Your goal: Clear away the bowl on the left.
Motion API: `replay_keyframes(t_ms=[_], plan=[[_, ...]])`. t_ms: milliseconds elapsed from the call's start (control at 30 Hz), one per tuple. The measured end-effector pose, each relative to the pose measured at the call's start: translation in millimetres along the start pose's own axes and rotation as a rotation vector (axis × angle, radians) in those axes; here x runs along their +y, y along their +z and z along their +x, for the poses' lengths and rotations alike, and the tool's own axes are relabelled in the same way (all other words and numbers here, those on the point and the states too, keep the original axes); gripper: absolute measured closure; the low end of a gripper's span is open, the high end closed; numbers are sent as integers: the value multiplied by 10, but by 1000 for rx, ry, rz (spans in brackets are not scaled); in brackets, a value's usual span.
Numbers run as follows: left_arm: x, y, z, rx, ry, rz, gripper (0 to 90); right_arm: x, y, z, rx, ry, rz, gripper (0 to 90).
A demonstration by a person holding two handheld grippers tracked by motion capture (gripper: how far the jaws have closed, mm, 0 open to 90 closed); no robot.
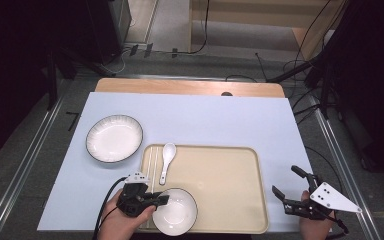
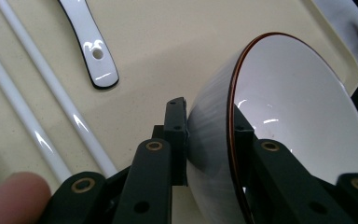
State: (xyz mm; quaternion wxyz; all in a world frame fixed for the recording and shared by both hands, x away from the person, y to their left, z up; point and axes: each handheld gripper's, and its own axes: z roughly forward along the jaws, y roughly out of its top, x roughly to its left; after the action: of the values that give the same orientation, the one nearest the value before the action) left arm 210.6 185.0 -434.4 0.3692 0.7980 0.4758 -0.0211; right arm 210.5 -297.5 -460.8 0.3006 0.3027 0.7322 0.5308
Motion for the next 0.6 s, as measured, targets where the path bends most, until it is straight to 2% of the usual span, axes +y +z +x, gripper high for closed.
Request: replay_keyframes(t_ms=[100, 200, 267, 300, 333, 367, 400, 433, 467, 533, 567, 600], plan=[[13, -27, 13, -21, -1, -12, 717, -1, -3, -3, -2, 1, -1, 130], [16, -44, 13, -22, 5, -19, 625, -1, -2, -3, -1, 0, 0, 130], [18, -65, 16, -18, 12, -38, 574, 0, -1, -3, 0, -1, 1, 130], [27, -90, 23, -38, 6, -52, 574, 0, 0, -1, 0, -1, 1, 130], [34, -108, 25, -42, 11, -56, 535, 0, 1, 0, 0, 0, 1, 130], [44, -128, 22, -35, 19, -67, 535, 1, 1, 0, 0, 0, 1, 130], [55, -152, 21, -24, 36, -85, 497, 1, 1, -1, -1, -1, 1, 130], [64, -175, 37, -16, 62, -118, 393, 1, -1, -5, -1, -3, 2, 130], [64, -175, 37, -16, 62, -118, 353, 1, -1, -5, -1, -3, 2, 130], [61, -196, 63, -10, 88, -160, 325, 0, 0, -5, -2, -1, 0, 130], [57, -202, 88, -18, 95, -189, 304, 0, 0, -5, -2, -2, 1, 130], [53, -217, 137, 12, 97, -236, 252, 0, 2, 0, -1, -2, 3, 130]])
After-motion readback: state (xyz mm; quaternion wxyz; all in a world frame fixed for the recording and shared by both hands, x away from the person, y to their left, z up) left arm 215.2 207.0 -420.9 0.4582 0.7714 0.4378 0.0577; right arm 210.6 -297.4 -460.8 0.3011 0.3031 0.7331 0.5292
